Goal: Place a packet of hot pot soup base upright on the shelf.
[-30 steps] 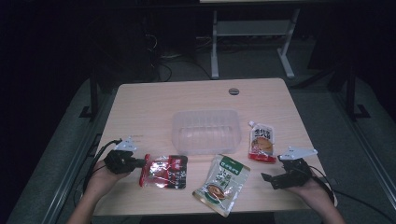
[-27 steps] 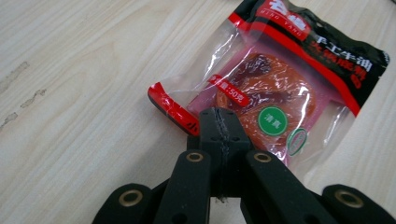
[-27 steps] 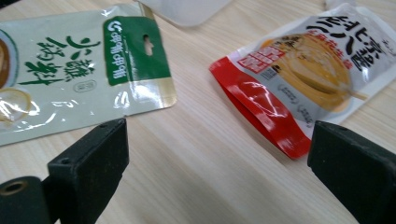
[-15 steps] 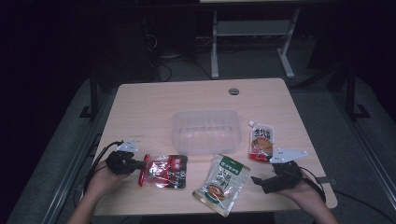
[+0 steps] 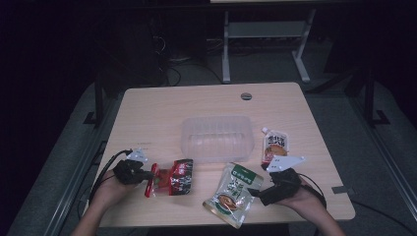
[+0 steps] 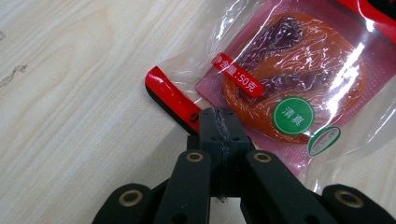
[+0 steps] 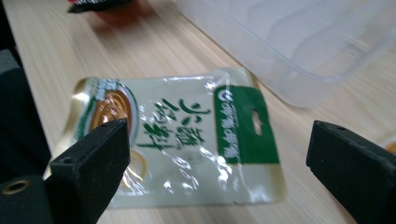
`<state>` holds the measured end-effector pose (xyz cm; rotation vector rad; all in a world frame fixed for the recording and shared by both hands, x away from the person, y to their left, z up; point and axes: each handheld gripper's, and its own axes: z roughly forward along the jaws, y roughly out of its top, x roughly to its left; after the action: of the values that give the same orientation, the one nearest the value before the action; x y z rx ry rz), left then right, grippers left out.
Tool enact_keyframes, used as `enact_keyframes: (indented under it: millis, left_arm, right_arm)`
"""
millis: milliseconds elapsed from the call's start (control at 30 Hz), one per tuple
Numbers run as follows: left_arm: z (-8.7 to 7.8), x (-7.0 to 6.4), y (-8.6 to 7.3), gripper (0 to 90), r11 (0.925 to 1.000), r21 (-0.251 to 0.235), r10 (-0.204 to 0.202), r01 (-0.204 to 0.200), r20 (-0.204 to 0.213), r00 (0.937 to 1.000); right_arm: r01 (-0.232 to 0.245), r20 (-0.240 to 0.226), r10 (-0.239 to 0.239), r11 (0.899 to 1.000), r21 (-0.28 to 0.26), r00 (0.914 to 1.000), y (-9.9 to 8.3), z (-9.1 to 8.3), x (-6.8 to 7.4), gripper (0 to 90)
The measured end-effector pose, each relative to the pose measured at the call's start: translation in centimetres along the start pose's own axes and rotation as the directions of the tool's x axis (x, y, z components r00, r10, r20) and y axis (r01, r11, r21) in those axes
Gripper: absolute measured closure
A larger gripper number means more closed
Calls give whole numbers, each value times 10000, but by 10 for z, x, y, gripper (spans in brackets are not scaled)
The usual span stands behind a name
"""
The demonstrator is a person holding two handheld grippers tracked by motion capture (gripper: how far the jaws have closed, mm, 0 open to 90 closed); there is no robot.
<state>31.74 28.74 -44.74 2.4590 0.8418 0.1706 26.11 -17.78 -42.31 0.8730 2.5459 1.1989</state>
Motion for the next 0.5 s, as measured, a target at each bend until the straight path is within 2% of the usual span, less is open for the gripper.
enact_keyframes:
  millis: [233,367,500]
  left_arm:
    - [0,1,0,899,10000,-24,-63,63,47,10000]
    - [0,1,0,899,10000,-20,-88,89,60,9999]
    - [0,0,0,899,9999,-14,-108,108,34,9999]
  right_arm:
    - [43,-688,-42,10000,15,9976,17,17,10,64]
    - [30,-1182,-25,10000,43,9930,27,29,17,121]
    - [-99,-1577,92,9999,-37,9874,38,42,22,130]
